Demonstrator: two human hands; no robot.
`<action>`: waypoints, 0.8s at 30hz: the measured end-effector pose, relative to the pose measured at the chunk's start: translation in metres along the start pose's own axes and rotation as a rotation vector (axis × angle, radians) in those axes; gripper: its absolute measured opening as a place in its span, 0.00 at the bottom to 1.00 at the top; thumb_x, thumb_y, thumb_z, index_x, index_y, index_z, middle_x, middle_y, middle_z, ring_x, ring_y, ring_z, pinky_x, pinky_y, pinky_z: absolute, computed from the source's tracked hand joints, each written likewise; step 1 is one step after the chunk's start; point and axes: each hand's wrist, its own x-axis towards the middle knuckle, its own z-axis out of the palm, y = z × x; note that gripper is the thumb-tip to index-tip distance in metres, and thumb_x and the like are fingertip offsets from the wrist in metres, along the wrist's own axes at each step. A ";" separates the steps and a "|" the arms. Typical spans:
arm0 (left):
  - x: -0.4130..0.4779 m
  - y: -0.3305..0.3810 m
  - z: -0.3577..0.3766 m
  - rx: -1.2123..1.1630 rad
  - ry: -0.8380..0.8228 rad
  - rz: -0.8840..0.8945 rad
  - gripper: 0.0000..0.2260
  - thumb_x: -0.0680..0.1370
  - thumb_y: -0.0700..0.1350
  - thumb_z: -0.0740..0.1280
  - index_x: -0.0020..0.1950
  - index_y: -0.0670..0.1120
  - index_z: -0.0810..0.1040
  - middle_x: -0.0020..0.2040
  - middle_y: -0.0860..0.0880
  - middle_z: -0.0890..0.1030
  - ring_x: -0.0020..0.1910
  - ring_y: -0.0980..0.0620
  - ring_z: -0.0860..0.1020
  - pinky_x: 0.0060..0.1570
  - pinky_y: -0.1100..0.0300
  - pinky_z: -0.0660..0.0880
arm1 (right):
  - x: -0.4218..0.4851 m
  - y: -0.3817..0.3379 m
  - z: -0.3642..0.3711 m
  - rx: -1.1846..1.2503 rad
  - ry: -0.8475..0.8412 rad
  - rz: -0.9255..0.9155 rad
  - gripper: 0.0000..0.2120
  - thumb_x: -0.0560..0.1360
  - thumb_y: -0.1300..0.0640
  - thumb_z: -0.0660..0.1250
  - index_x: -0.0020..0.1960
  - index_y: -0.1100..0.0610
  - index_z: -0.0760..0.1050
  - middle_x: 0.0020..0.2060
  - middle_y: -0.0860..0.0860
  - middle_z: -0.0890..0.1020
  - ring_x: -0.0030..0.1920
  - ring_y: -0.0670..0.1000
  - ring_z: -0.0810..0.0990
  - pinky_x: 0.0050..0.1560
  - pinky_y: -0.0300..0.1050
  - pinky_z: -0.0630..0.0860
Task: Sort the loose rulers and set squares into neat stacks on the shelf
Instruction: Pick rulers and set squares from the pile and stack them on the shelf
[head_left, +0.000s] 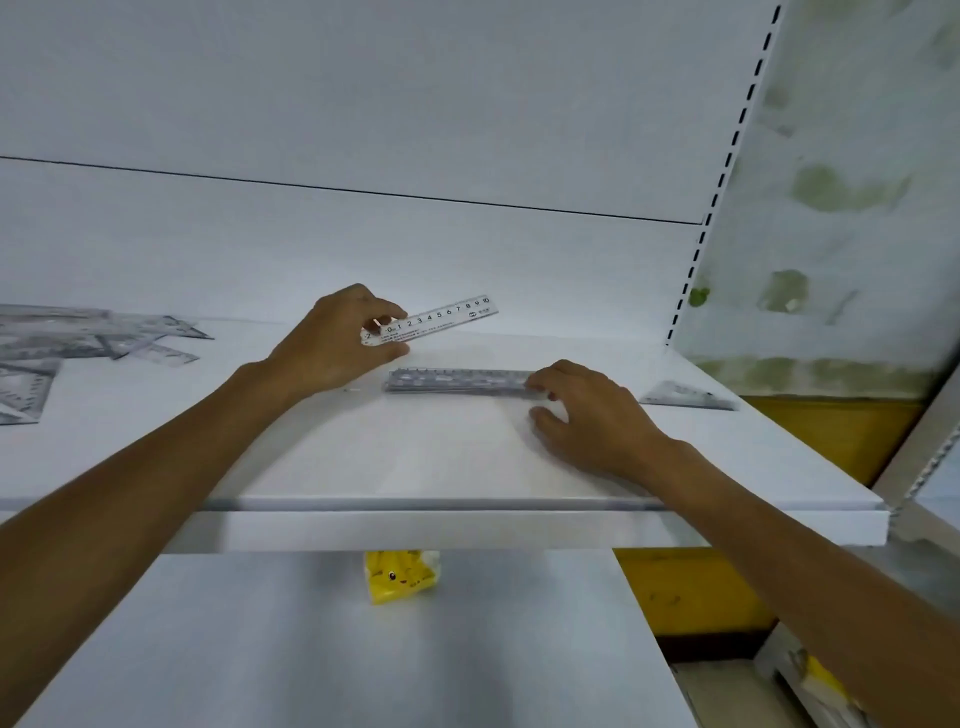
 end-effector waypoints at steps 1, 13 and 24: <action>0.004 0.005 0.004 -0.015 0.004 0.010 0.14 0.70 0.46 0.73 0.56 0.48 0.79 0.47 0.48 0.76 0.44 0.52 0.76 0.45 0.61 0.70 | -0.007 -0.003 -0.002 0.009 -0.004 0.033 0.15 0.76 0.50 0.61 0.61 0.52 0.72 0.59 0.48 0.75 0.59 0.49 0.73 0.56 0.45 0.70; 0.026 0.039 0.052 -0.061 -0.217 0.067 0.14 0.72 0.48 0.72 0.56 0.47 0.78 0.50 0.47 0.76 0.50 0.51 0.75 0.51 0.60 0.70 | -0.042 -0.026 0.005 -0.006 -0.051 0.080 0.18 0.77 0.45 0.56 0.61 0.53 0.71 0.59 0.49 0.74 0.60 0.51 0.68 0.60 0.47 0.65; 0.037 0.044 0.064 -0.073 -0.358 0.108 0.14 0.73 0.48 0.70 0.57 0.48 0.78 0.51 0.48 0.76 0.51 0.52 0.75 0.56 0.56 0.71 | -0.044 -0.028 0.008 -0.047 -0.022 0.080 0.17 0.77 0.47 0.55 0.60 0.54 0.72 0.57 0.49 0.75 0.57 0.52 0.69 0.57 0.47 0.66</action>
